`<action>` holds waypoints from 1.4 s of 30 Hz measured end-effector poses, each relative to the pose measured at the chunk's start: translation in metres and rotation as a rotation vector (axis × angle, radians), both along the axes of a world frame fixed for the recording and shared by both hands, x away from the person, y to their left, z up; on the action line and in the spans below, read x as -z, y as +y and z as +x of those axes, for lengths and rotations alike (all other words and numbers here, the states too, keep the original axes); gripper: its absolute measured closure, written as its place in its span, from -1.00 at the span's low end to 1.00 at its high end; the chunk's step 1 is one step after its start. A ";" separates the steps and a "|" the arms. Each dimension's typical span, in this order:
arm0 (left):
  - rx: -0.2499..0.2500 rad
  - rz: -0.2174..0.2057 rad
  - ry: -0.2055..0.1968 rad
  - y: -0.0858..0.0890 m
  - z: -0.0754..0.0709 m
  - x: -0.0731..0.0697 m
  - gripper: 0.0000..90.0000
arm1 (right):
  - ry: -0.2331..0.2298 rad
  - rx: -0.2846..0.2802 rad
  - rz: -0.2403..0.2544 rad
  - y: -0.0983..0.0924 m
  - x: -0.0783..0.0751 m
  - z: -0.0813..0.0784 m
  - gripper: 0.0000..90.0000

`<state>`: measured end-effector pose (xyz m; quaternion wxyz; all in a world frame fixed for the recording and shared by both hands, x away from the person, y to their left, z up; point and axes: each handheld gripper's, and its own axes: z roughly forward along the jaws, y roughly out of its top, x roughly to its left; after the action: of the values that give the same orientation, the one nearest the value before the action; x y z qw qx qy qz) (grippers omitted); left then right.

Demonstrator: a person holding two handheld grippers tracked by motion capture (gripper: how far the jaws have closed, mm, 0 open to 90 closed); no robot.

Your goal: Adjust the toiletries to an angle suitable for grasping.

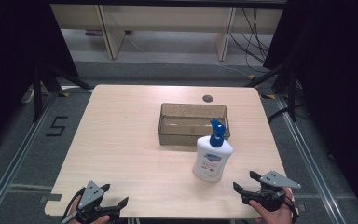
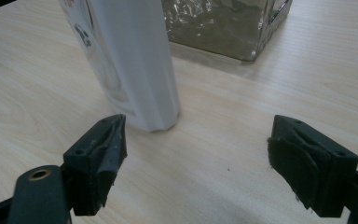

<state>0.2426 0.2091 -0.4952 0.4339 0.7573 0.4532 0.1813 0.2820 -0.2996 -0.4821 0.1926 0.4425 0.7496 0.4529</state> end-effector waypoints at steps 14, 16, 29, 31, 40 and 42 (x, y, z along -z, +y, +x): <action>0.002 -0.011 0.005 0.000 0.000 0.000 -0.63 | -0.050 0.018 0.001 -0.005 -0.005 0.000 -0.52; 0.000 -0.012 0.005 0.000 0.000 0.000 -0.63 | -0.061 0.025 0.011 -0.006 -0.008 -0.001 -0.52; 0.011 0.007 0.013 0.002 0.000 -0.001 -0.63 | -0.136 0.034 0.034 -0.008 -0.024 -0.006 -0.50; 0.010 0.010 0.016 0.002 0.000 -0.002 -0.63 | -0.120 0.042 0.049 -0.006 -0.028 -0.009 -0.50; 0.004 -0.003 0.010 0.001 0.000 -0.001 -0.63 | -0.189 0.017 0.038 -0.005 -0.045 -0.011 -0.52; 0.003 -0.004 0.010 0.001 0.001 -0.001 -0.63 | -0.197 0.016 0.045 -0.004 -0.050 -0.012 -0.53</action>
<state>0.2432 0.2103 -0.4943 0.4334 0.7579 0.4547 0.1758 0.2696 -0.3038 -0.4317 0.2593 0.4061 0.7131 0.5092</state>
